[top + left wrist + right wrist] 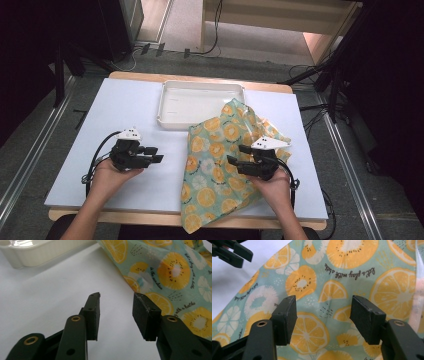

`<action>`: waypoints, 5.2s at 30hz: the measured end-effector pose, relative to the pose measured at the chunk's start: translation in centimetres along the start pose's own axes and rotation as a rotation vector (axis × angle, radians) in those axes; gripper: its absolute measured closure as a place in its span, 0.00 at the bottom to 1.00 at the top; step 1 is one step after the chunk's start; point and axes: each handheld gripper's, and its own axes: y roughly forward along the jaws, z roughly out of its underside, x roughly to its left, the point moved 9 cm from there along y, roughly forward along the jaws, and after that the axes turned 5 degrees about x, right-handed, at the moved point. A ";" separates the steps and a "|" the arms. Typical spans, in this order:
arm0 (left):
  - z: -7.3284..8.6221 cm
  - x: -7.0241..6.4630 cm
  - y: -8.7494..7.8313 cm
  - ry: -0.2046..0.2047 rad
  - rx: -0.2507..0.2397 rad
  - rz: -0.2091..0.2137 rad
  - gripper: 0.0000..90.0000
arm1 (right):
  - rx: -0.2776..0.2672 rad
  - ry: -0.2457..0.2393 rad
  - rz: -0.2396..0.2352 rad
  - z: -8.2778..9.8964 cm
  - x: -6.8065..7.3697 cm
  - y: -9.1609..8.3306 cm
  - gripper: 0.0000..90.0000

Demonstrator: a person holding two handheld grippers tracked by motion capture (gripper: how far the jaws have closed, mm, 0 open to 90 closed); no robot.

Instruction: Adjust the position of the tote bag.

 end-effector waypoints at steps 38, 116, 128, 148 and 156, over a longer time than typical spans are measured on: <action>-0.7 -0.6 2.0 0.001 0.043 0.023 0.46 | 0.046 0.062 0.002 1.4 -0.9 -1.3 0.51; -1.2 -1.5 0.6 -0.014 0.046 0.020 0.45 | 0.102 0.185 0.157 -1.2 -12.6 -3.7 0.44; -1.0 -1.3 0.8 -0.010 0.058 0.015 0.45 | 0.132 0.262 0.227 1.6 -16.6 -1.4 0.36; -1.2 -1.0 1.5 -0.001 0.069 0.027 0.45 | 0.175 0.272 0.357 6.3 -18.5 -0.8 0.32; -1.1 -1.0 1.5 0.003 0.077 0.025 0.45 | 0.152 0.180 0.375 6.3 -17.5 -0.4 0.55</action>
